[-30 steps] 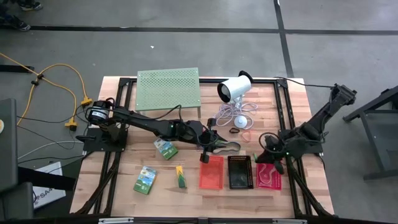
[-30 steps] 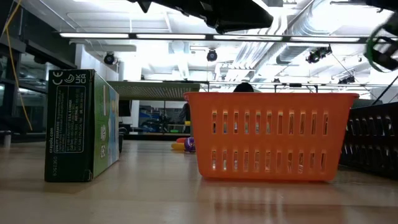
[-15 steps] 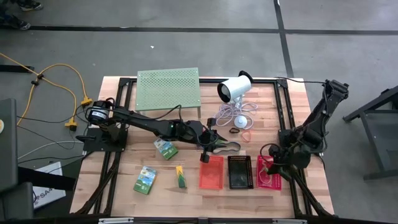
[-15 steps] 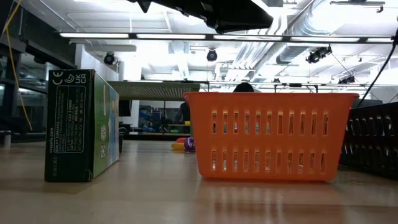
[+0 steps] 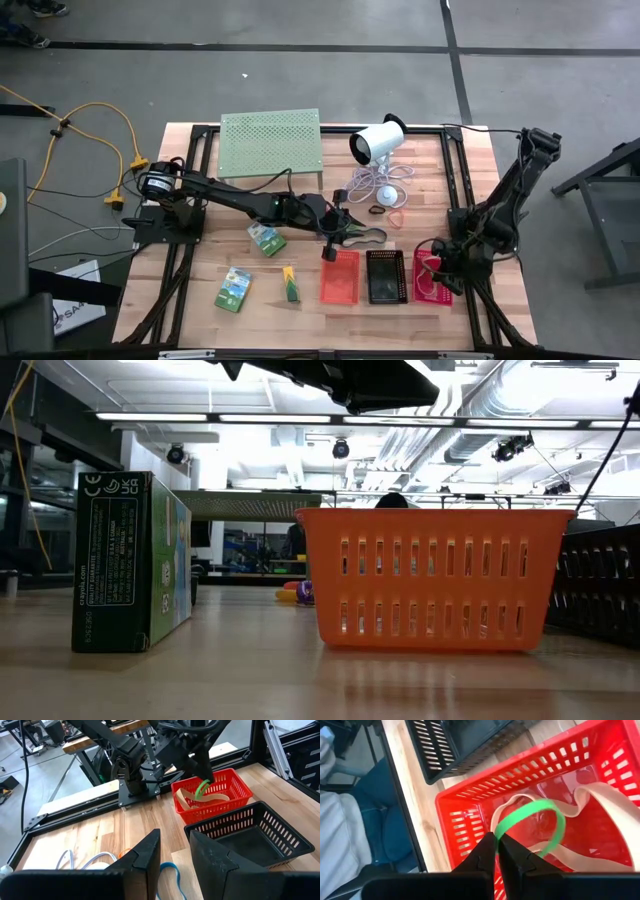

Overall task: Pick & Place Office Desk Supplies
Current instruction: Put the green rubber band into the red basket, then put the blue rubber band into the red basket

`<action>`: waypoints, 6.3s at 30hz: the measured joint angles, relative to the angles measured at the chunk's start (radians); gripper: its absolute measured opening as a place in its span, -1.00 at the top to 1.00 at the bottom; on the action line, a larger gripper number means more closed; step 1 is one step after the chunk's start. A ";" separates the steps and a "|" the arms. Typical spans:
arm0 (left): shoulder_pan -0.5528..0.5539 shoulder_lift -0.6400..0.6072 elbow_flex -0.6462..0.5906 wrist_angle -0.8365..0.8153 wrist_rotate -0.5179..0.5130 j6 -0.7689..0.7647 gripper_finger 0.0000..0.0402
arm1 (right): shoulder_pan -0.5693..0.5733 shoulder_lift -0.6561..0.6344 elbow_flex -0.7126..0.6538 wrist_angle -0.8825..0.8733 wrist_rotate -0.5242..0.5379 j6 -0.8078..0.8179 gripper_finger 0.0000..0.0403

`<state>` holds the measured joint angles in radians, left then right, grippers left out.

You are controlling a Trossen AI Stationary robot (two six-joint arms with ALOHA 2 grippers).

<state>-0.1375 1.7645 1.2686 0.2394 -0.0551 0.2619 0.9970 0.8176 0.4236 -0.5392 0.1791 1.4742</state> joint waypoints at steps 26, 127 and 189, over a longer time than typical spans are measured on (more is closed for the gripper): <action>0.000 0.000 0.000 0.000 0.000 0.000 0.49 | 0.000 0.003 0.000 0.003 0.001 0.000 0.68; 0.255 -0.845 -0.626 -0.368 -0.029 -0.308 0.49 | -1.120 0.434 0.208 0.325 -0.363 -1.430 0.68; 0.255 -0.845 -0.625 -0.342 -0.028 -0.307 0.49 | -1.035 0.679 0.207 0.286 -0.266 -1.392 0.76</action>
<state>0.1176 0.9199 0.6434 -0.1028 -0.0835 -0.0448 -0.0383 1.4967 0.6308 -0.2529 -0.0872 0.0822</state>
